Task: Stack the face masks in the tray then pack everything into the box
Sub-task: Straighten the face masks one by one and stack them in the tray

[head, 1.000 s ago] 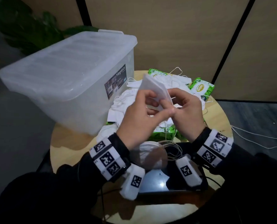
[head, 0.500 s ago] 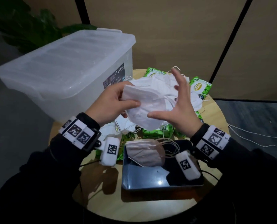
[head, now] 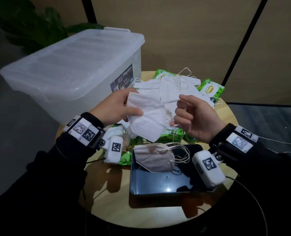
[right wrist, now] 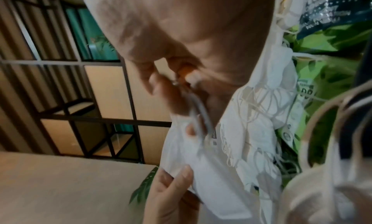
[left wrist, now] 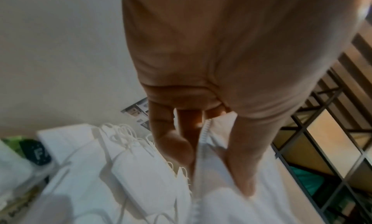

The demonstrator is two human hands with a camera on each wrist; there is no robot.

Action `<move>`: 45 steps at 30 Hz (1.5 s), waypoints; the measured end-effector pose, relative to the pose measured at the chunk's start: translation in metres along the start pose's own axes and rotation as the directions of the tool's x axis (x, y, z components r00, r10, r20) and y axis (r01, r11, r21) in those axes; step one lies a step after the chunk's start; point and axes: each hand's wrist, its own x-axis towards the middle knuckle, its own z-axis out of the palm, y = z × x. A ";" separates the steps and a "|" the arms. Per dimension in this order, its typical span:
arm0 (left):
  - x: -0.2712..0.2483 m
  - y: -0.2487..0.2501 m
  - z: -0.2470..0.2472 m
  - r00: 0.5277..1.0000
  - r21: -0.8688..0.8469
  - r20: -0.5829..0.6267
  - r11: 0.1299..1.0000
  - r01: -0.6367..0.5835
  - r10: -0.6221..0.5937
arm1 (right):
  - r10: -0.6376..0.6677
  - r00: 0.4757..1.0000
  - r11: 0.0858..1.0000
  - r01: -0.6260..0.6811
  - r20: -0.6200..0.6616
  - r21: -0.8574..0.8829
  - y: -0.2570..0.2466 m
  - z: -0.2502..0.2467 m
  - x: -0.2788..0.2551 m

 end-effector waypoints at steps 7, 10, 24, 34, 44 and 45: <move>-0.009 0.016 0.011 0.992 -0.063 0.036 0.991 -0.116 0.118 | -0.218 0.976 0.660 0.154 0.008 -0.735 0.005 -0.010 -0.009; -0.017 0.017 0.014 0.993 -0.006 0.009 0.993 -0.121 0.121 | -0.211 0.970 0.578 0.226 0.124 -0.784 0.005 -0.007 -0.019; -0.065 -0.004 -0.008 0.988 0.390 0.137 0.913 -0.116 0.068 | 0.014 0.988 0.857 -0.090 -0.151 -0.508 -0.003 -0.042 -0.027; -0.062 -0.018 0.048 0.949 0.642 0.291 0.711 -0.287 0.121 | 0.046 0.993 0.453 0.073 0.105 -0.889 0.013 -0.031 -0.030; -0.047 -0.018 0.065 0.964 0.758 0.264 0.613 -0.225 0.028 | -0.095 0.990 0.418 0.130 0.099 -0.899 0.013 -0.037 -0.019; -0.046 -0.018 0.063 0.964 0.746 0.267 0.632 -0.212 0.008 | -0.144 0.986 0.445 0.138 0.081 -0.885 0.012 -0.039 -0.017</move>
